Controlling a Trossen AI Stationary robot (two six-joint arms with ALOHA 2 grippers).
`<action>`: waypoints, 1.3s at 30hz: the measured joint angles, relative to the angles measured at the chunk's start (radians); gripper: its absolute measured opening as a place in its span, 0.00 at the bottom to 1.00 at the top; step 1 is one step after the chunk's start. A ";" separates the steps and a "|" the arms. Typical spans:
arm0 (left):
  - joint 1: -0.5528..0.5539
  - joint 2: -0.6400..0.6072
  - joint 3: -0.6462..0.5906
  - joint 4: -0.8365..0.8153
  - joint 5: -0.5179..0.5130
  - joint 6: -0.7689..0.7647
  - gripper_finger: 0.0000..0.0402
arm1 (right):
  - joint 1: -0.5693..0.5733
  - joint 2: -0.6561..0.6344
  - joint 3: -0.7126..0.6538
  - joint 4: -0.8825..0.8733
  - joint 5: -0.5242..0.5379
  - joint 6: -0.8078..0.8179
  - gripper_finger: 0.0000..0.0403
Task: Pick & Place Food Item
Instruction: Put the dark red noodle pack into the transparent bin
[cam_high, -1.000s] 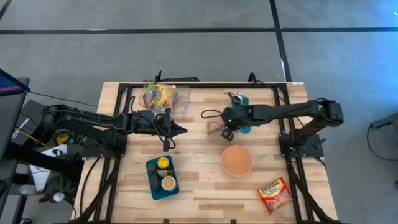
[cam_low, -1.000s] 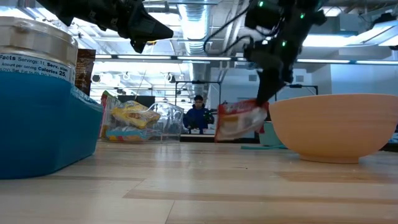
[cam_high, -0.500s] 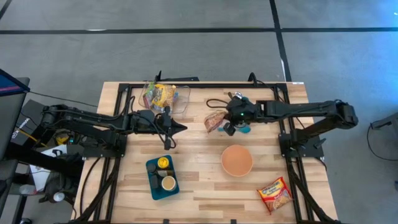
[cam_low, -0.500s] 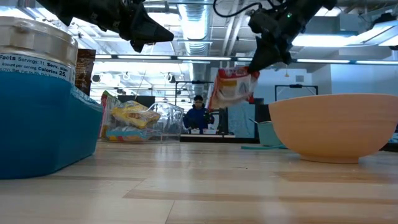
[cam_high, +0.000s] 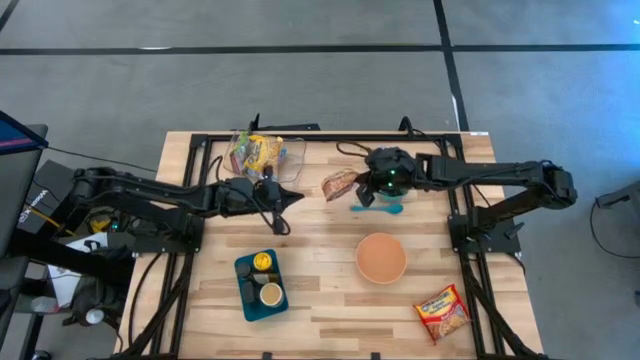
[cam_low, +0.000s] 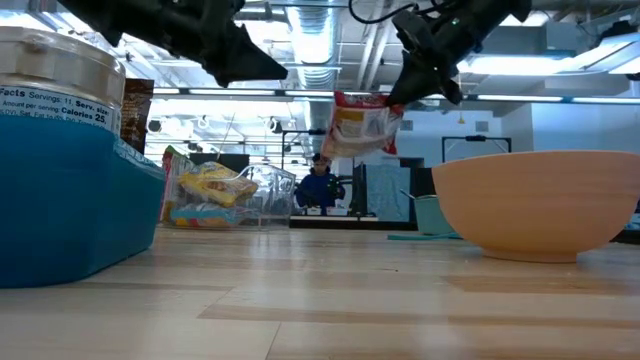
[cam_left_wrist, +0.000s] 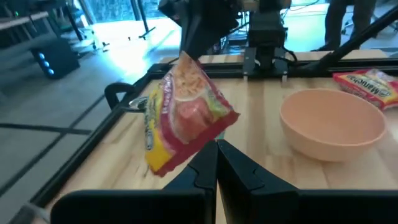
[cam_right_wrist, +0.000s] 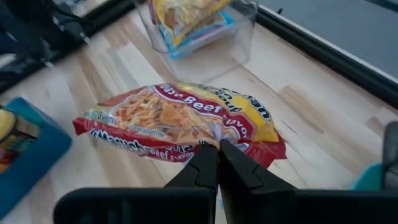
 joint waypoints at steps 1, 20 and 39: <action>0.000 0.016 0.000 0.021 -0.002 0.017 0.00 | -0.003 0.000 0.000 0.010 -0.010 0.000 0.00; 0.000 0.126 0.000 0.151 -0.002 0.236 0.03 | -0.018 0.000 0.000 0.043 -0.078 0.053 0.00; 0.000 0.226 0.000 0.277 -0.019 0.277 0.61 | -0.018 0.001 0.000 0.074 -0.096 0.138 0.00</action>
